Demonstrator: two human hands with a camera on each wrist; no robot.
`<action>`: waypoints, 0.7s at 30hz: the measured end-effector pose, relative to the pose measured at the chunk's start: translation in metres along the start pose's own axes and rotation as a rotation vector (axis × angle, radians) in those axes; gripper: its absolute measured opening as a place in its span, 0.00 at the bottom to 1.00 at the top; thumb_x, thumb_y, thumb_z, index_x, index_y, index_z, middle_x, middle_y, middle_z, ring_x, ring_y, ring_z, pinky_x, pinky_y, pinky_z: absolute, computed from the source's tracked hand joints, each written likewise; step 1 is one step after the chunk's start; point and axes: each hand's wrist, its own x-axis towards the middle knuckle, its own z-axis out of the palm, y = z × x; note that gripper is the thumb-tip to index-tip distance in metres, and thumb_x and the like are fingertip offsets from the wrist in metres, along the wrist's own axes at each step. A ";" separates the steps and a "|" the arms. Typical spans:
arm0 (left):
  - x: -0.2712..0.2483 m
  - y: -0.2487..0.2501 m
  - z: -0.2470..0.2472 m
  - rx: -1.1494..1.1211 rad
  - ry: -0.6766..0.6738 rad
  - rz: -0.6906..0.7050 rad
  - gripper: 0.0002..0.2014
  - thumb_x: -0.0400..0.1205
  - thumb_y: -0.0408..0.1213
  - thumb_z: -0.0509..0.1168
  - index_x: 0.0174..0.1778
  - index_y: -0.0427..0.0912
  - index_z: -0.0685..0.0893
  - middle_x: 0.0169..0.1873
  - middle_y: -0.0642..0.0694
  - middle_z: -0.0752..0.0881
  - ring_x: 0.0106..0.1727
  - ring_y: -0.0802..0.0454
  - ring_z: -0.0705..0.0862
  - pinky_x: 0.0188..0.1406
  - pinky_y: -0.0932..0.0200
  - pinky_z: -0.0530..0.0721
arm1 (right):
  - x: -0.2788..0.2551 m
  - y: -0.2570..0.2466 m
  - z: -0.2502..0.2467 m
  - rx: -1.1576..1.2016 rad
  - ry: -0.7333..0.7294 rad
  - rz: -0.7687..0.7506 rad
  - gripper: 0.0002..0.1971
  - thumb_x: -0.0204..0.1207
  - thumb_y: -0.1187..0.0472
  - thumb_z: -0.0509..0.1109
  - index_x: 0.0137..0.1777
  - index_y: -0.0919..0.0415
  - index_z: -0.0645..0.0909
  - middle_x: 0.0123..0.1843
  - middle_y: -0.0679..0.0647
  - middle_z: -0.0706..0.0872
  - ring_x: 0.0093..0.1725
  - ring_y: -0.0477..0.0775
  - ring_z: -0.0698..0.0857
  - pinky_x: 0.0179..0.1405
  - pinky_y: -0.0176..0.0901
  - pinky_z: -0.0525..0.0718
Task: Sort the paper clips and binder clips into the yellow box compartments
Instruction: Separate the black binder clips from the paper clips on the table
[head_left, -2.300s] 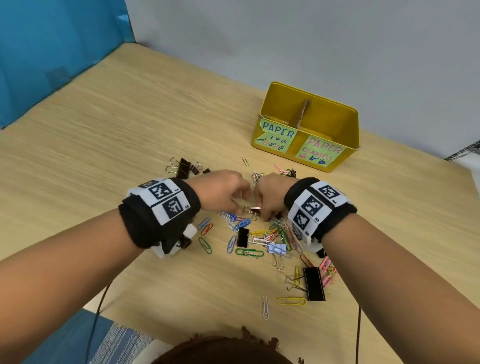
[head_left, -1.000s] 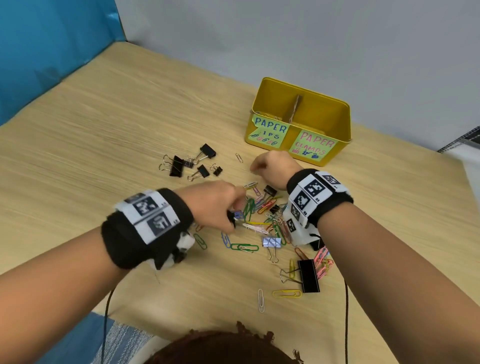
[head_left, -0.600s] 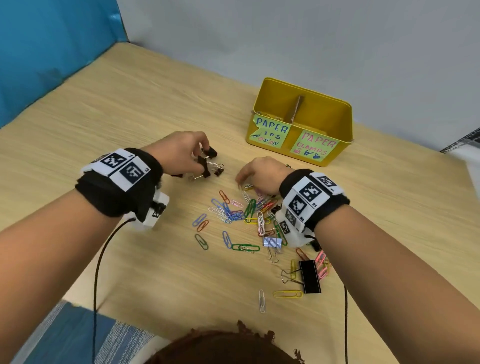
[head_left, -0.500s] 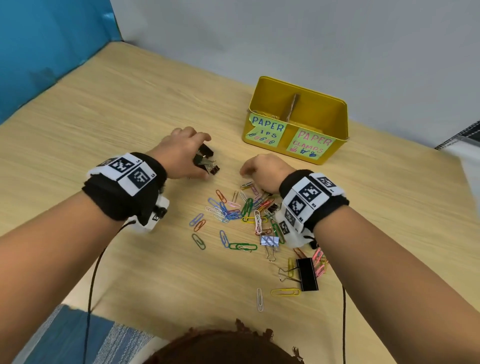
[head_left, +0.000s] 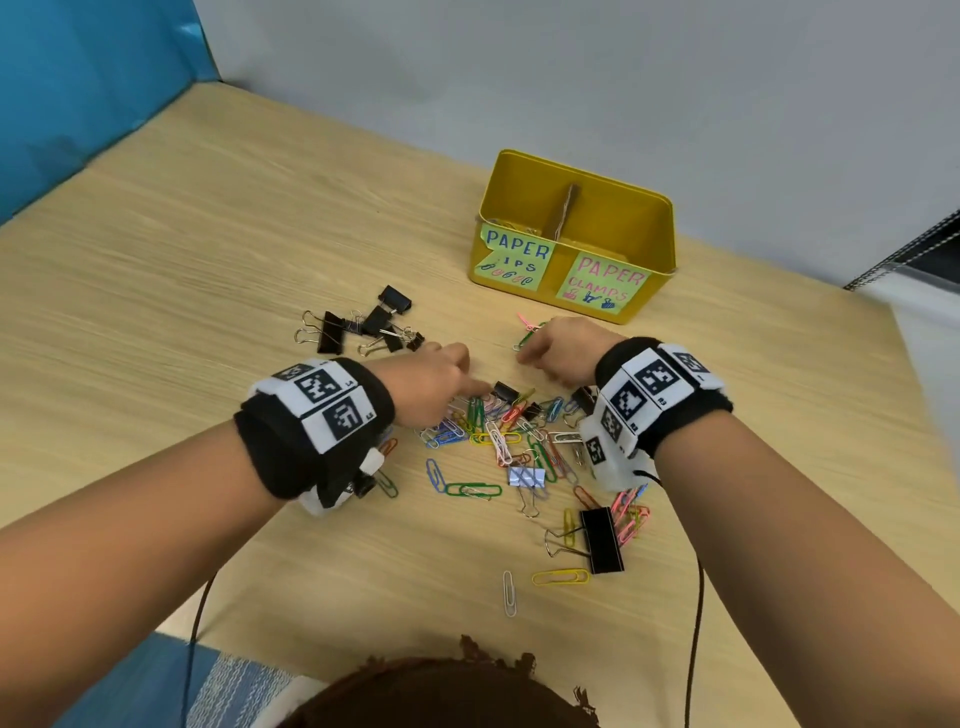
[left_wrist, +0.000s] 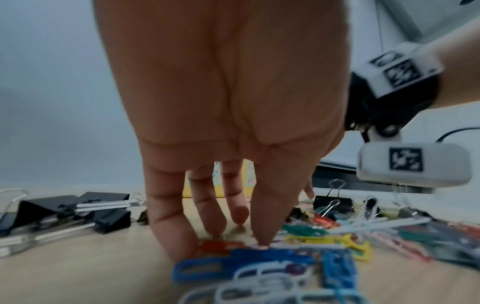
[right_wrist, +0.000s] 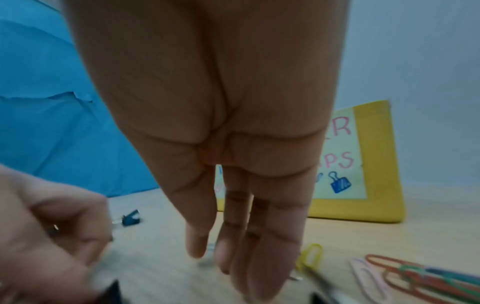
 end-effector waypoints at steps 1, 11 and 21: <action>-0.003 0.000 0.000 -0.027 0.006 0.010 0.34 0.77 0.22 0.54 0.77 0.55 0.66 0.67 0.43 0.70 0.69 0.43 0.71 0.71 0.49 0.73 | 0.000 0.002 0.000 -0.024 0.023 0.010 0.21 0.80 0.72 0.56 0.65 0.57 0.82 0.63 0.54 0.85 0.58 0.53 0.83 0.59 0.42 0.79; -0.005 0.014 -0.010 -0.221 0.023 0.007 0.21 0.80 0.25 0.53 0.65 0.45 0.82 0.50 0.48 0.80 0.48 0.56 0.76 0.50 0.66 0.72 | 0.002 -0.006 0.013 0.055 0.016 -0.061 0.19 0.79 0.71 0.58 0.57 0.55 0.87 0.51 0.53 0.86 0.40 0.46 0.82 0.37 0.30 0.77; 0.001 0.016 -0.004 -0.168 0.026 0.025 0.32 0.78 0.23 0.53 0.77 0.54 0.65 0.61 0.42 0.75 0.62 0.46 0.78 0.64 0.53 0.78 | -0.006 0.002 0.014 0.139 -0.025 0.015 0.15 0.77 0.72 0.60 0.51 0.60 0.87 0.42 0.52 0.84 0.35 0.47 0.80 0.28 0.34 0.79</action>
